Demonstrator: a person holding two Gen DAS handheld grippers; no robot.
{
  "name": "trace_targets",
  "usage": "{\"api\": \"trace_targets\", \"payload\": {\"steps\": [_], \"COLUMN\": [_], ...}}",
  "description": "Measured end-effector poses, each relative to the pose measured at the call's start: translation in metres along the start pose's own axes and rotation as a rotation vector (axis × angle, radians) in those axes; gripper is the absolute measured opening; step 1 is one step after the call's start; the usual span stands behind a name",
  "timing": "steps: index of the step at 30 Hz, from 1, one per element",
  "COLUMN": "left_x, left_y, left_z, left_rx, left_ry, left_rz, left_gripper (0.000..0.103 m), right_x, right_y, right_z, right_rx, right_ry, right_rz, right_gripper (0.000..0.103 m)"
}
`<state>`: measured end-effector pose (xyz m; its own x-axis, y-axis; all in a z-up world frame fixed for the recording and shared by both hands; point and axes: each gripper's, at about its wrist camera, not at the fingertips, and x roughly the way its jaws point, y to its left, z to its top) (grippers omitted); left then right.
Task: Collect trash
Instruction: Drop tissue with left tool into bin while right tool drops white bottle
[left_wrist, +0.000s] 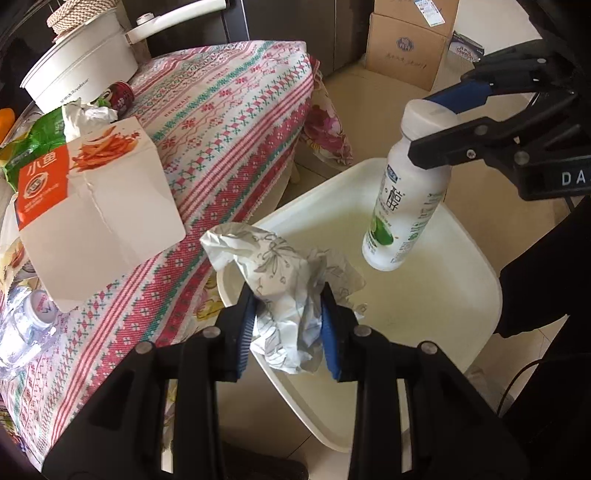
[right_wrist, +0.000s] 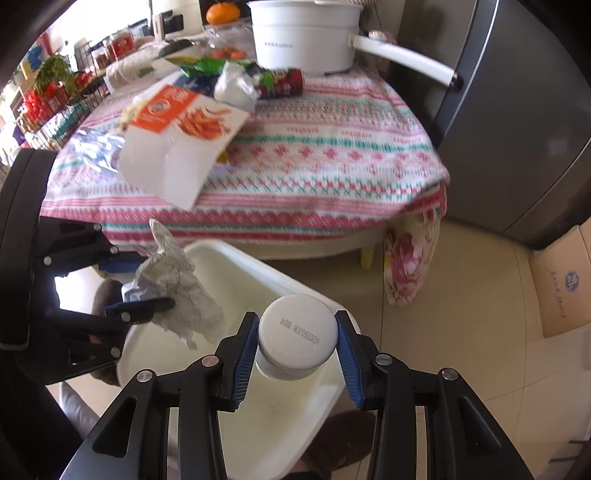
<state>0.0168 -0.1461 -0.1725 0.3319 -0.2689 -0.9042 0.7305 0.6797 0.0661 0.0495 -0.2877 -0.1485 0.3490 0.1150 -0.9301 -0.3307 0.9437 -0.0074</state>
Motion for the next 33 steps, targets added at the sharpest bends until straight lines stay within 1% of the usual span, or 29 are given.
{"api": "trace_targets", "payload": {"steps": [6, 9, 11, 13, 19, 24, 26, 27, 28, 29, 30, 31, 33], "left_x": [0.017, 0.020, 0.017, 0.012, -0.005, -0.019, -0.024, -0.025, -0.028, -0.031, -0.033, -0.036, -0.041], "left_y": [-0.003, -0.001, 0.002, 0.007, 0.021, 0.032, 0.036, 0.039, 0.042, 0.045, 0.049, 0.053, 0.061], "left_z": [0.003, 0.005, 0.005, 0.004, 0.000, -0.008, -0.010, -0.010, -0.012, -0.013, -0.015, -0.017, -0.020], "left_rx": [0.015, 0.007, -0.002, -0.017, -0.078, -0.119, -0.131, -0.138, -0.146, -0.157, -0.169, -0.183, -0.213], "left_ry": [0.031, 0.040, 0.032, 0.019, -0.005, -0.024, -0.034, -0.039, -0.044, -0.047, -0.050, -0.053, -0.057], "left_rz": [0.023, 0.037, 0.044, 0.051, 0.052, 0.053, 0.058, 0.060, 0.062, 0.062, 0.063, 0.064, 0.067], "left_gripper": [0.037, 0.044, 0.053, 0.058, 0.067, 0.070, 0.074, 0.074, 0.076, 0.076, 0.077, 0.077, 0.078], "right_x": [0.014, 0.017, 0.020, 0.022, 0.028, 0.037, 0.037, 0.036, 0.035, 0.033, 0.032, 0.030, 0.027], "right_y": [-0.012, -0.016, -0.018, -0.019, -0.017, -0.016, -0.017, -0.016, -0.014, -0.013, -0.013, -0.012, -0.010], "right_z": [-0.011, -0.012, -0.012, -0.012, -0.011, -0.009, -0.008, -0.007, -0.005, -0.004, -0.003, -0.001, 0.001], "right_rx": [0.018, 0.026, 0.030, 0.033, 0.027, 0.038, 0.052, 0.051, 0.047, 0.047, 0.050, 0.052, 0.048], "right_ry": [0.043, 0.054, 0.059, 0.064, 0.087, 0.113, 0.119, 0.115, 0.110, 0.100, 0.091, 0.082, 0.076], "right_rz": [-0.009, -0.011, -0.008, -0.006, -0.012, -0.008, 0.001, -0.001, -0.004, -0.008, -0.010, -0.011, -0.014], "right_gripper": [0.042, 0.042, 0.042, 0.042, 0.042, 0.042, 0.043, 0.046, 0.054, 0.059, 0.067, 0.070, 0.070]}}
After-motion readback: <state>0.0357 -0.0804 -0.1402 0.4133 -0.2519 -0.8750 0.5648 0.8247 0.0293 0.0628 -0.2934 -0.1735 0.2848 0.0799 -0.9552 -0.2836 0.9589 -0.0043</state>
